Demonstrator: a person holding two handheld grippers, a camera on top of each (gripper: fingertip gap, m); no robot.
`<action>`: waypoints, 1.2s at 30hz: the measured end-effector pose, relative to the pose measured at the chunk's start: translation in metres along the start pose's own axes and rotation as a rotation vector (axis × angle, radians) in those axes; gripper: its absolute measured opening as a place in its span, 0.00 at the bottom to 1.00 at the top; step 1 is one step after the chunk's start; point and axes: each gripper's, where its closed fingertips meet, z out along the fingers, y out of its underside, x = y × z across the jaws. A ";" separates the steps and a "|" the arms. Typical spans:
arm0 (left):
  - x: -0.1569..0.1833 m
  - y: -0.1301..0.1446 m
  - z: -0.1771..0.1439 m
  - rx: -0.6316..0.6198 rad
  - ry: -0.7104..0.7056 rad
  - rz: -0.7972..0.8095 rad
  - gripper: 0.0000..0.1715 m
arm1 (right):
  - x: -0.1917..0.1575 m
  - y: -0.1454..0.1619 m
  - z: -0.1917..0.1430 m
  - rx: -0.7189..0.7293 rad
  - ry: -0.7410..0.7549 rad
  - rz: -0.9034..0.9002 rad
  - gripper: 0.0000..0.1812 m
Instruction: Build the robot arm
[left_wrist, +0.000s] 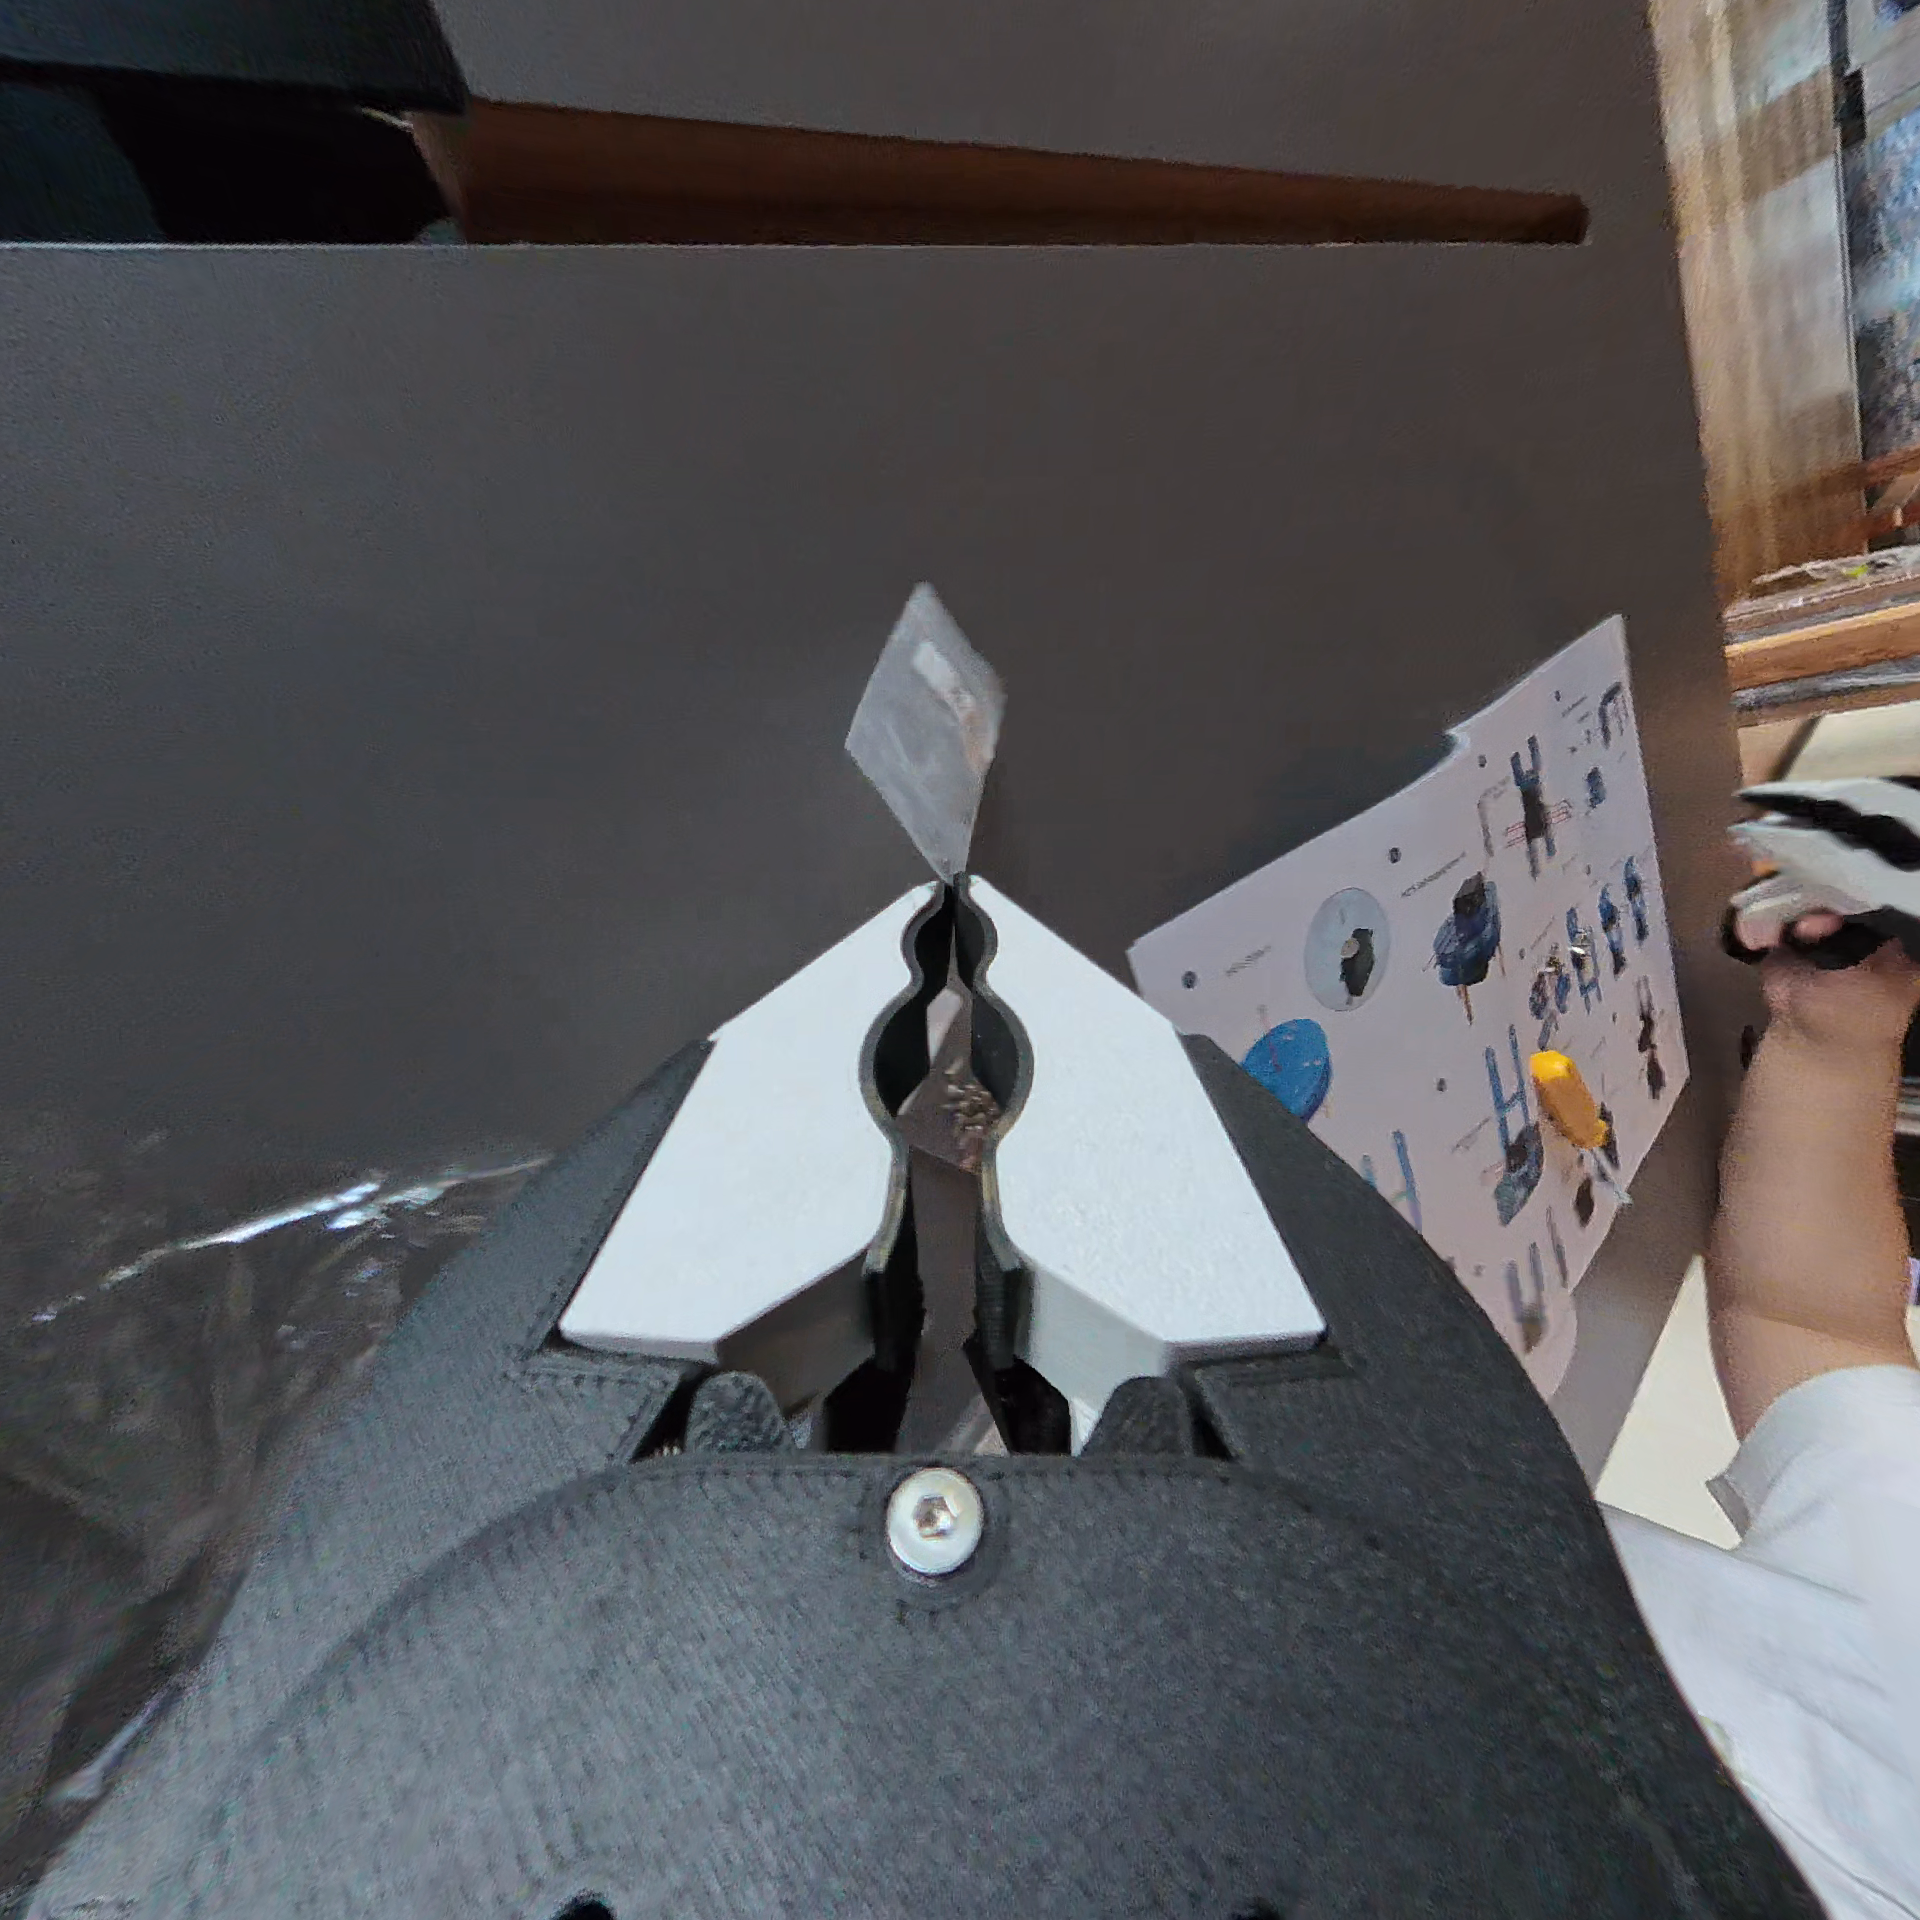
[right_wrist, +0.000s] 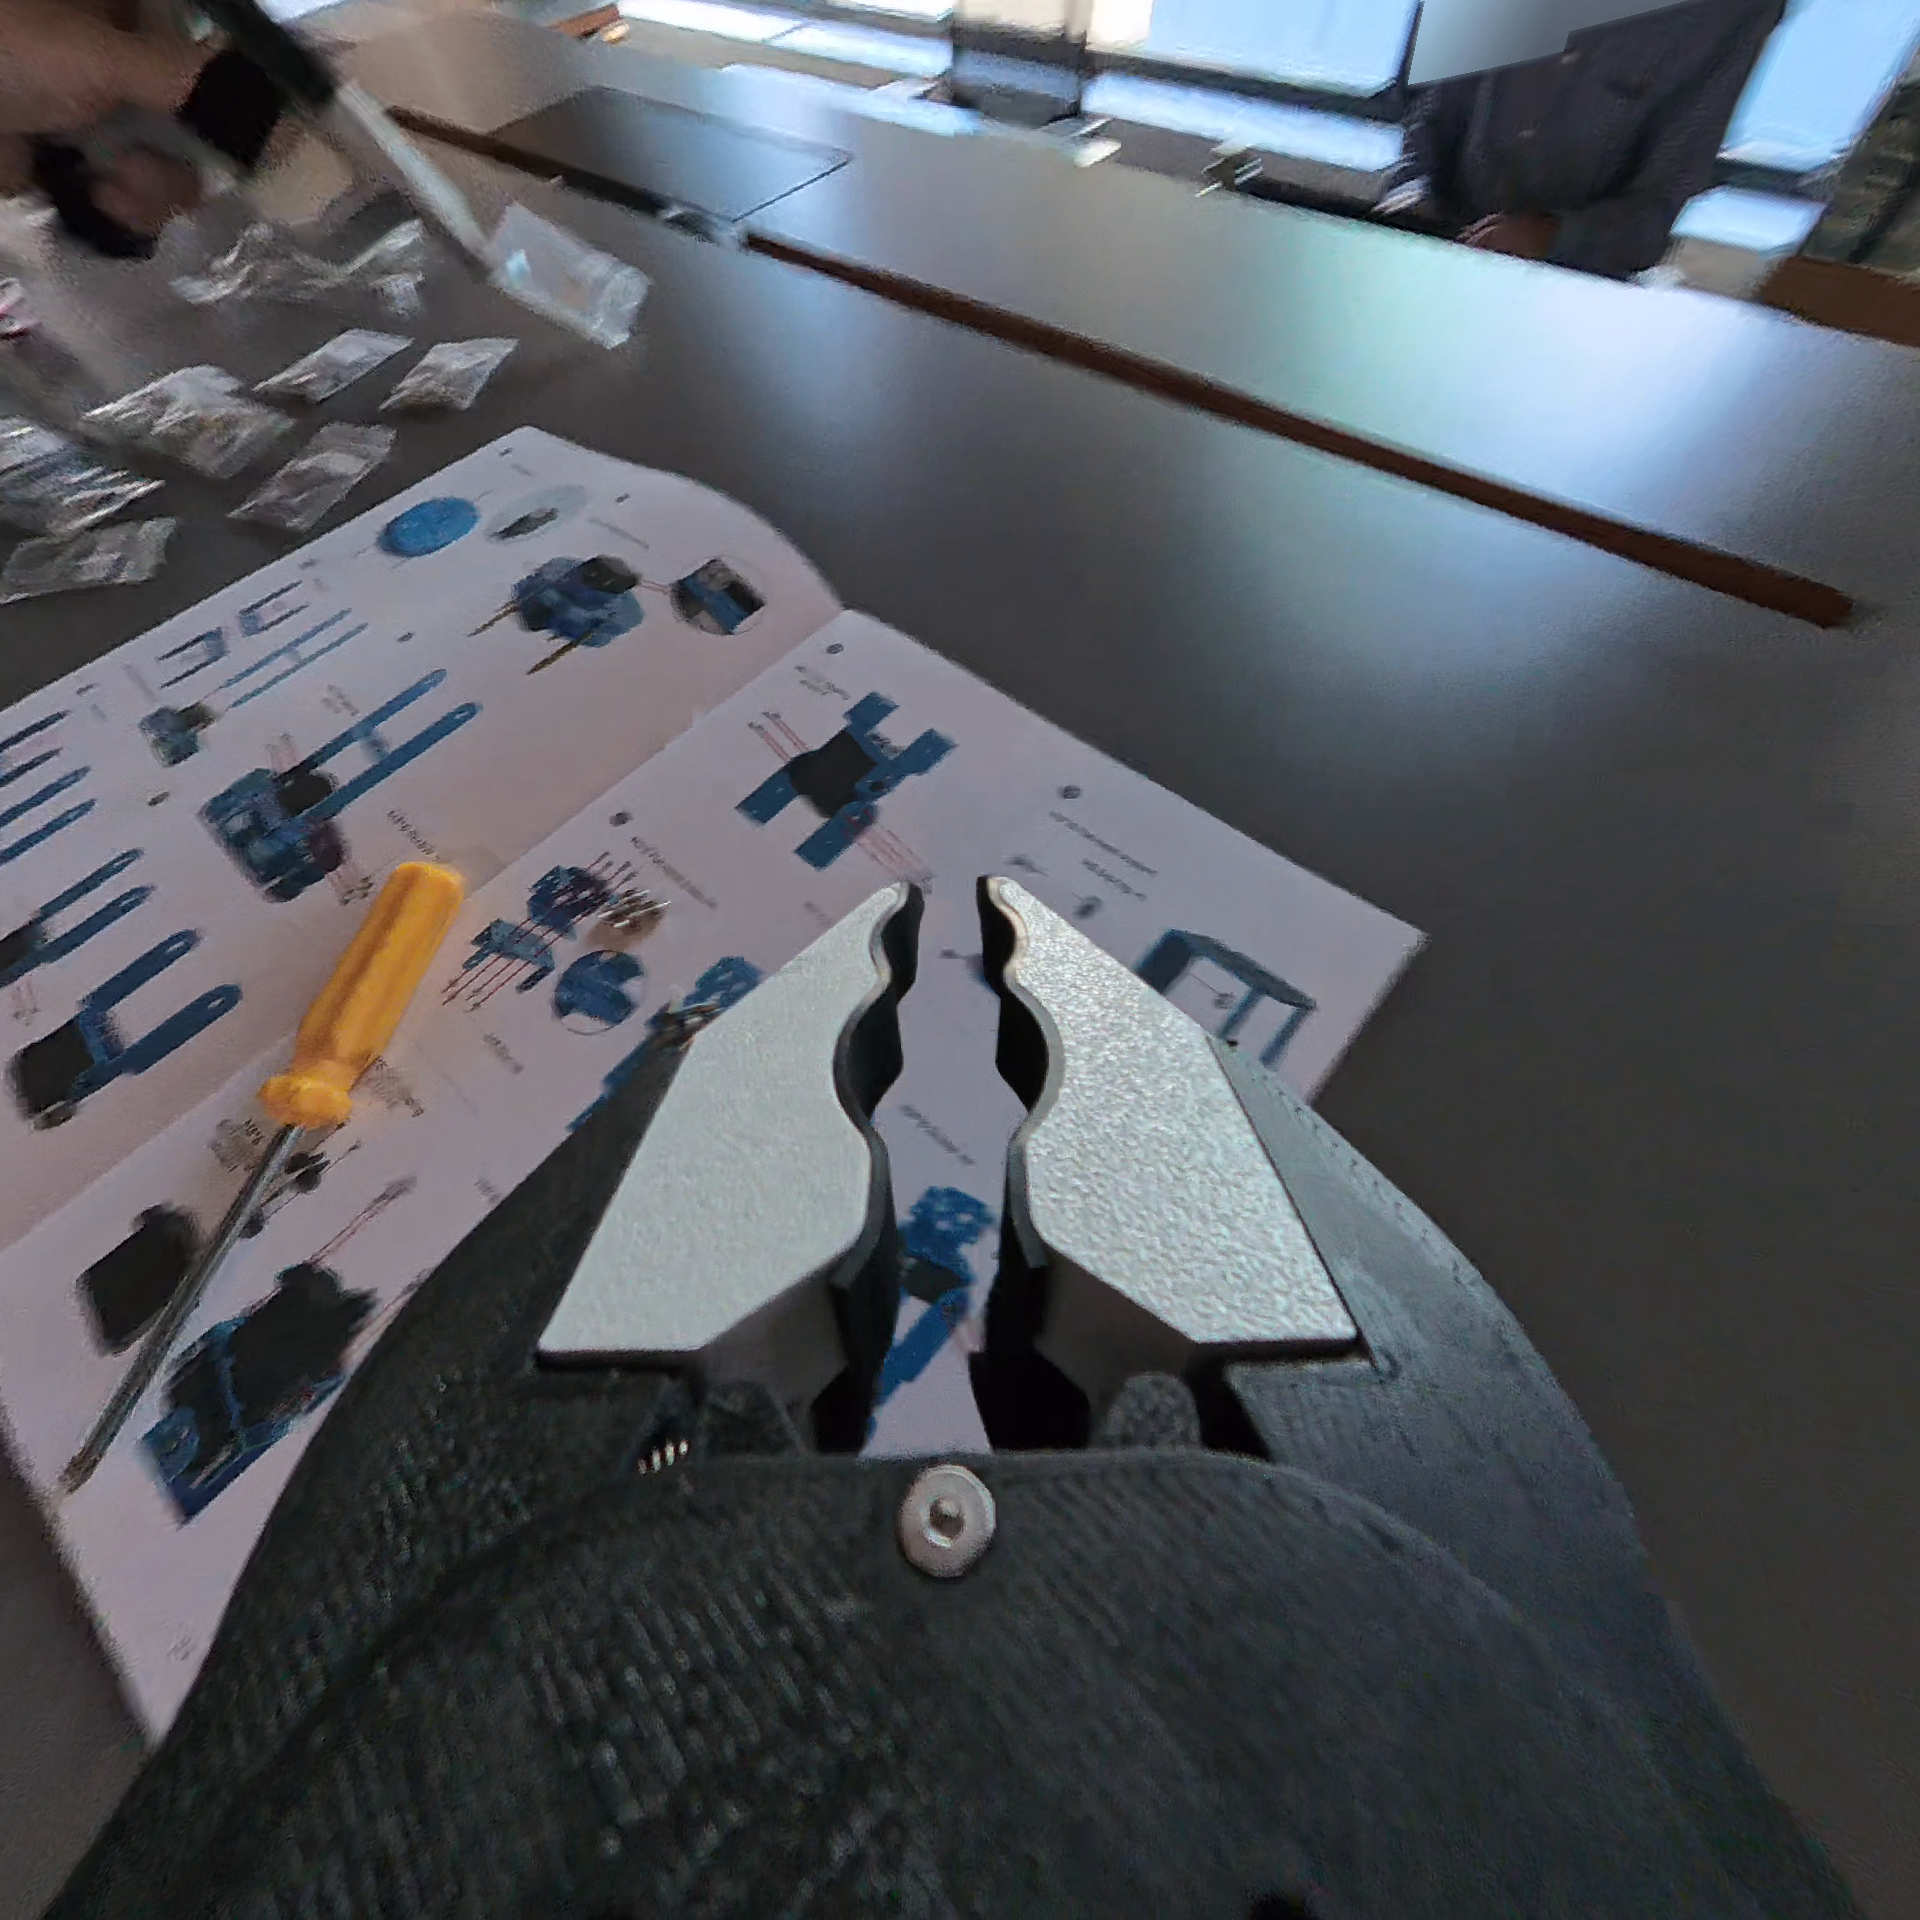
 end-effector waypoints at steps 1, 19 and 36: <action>-0.005 0.000 0.001 -0.009 -0.015 0.005 0.00 | 0.013 -0.004 -0.005 0.034 0.084 -0.001 0.05; 0.106 0.043 -0.064 0.256 0.117 0.103 0.15 | -0.003 0.026 -0.002 -0.137 0.025 0.020 0.08; 0.146 0.251 -0.080 0.449 0.032 0.061 0.14 | -0.155 -0.005 -0.050 -1.366 0.296 -0.832 0.00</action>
